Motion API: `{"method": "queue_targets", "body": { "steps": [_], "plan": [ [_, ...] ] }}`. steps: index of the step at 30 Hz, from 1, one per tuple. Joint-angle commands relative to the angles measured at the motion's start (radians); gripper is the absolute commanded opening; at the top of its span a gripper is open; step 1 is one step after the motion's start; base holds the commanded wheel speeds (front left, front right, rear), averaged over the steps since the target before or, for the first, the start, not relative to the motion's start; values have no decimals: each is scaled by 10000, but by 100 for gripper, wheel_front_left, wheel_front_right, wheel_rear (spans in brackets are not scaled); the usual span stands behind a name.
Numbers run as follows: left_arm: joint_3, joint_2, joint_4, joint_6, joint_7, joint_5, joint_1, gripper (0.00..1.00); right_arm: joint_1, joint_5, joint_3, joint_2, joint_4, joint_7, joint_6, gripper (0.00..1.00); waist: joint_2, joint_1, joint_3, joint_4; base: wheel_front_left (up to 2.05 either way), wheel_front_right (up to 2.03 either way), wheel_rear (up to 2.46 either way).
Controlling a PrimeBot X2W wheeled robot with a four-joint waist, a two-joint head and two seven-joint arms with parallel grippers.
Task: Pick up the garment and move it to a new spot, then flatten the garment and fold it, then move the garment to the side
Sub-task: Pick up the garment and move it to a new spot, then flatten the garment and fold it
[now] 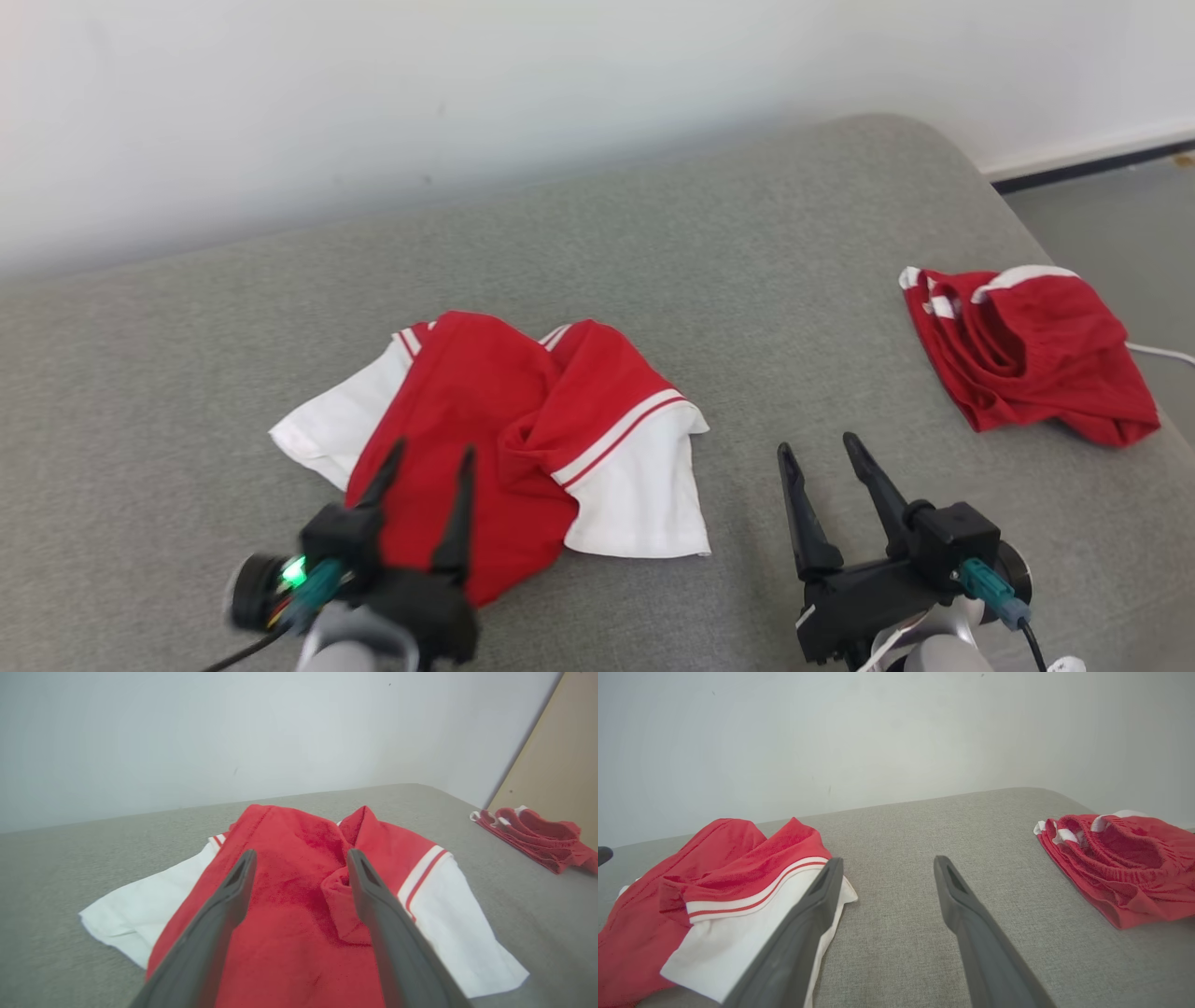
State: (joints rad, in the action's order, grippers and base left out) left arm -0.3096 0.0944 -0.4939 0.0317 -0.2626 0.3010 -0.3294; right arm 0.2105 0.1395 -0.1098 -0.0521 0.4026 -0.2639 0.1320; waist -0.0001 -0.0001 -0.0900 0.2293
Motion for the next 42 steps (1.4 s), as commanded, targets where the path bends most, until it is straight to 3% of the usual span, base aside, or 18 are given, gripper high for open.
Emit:
{"method": "queue_targets", "body": {
  "steps": [1,8,21,33,42],
  "plan": [
    [337,49,177,-73,-28,-136,455,100,-146,86,-11,14,-13,1,-28,100,1,1,190,-258,0,0,0],
    [1880,79,1025,-285,-30,-738,1923,100,-388,120,-74,13,143,1,-28,100,1,1,458,-599,0,0,0],
    [3628,-268,1746,-388,-30,-1561,3550,100,-780,-68,53,17,385,1,-29,100,1,1,781,-1120,0,0,0],
    [4172,-405,1827,-69,-30,-1903,4358,100,-1076,-40,153,18,738,1,-29,100,1,1,980,-2035,0,0,0],
    [3891,-445,1712,157,-30,-2046,4254,100,-884,-166,579,15,1505,1,-29,100,1,1,715,-2625,0,0,0]
  ]
}}
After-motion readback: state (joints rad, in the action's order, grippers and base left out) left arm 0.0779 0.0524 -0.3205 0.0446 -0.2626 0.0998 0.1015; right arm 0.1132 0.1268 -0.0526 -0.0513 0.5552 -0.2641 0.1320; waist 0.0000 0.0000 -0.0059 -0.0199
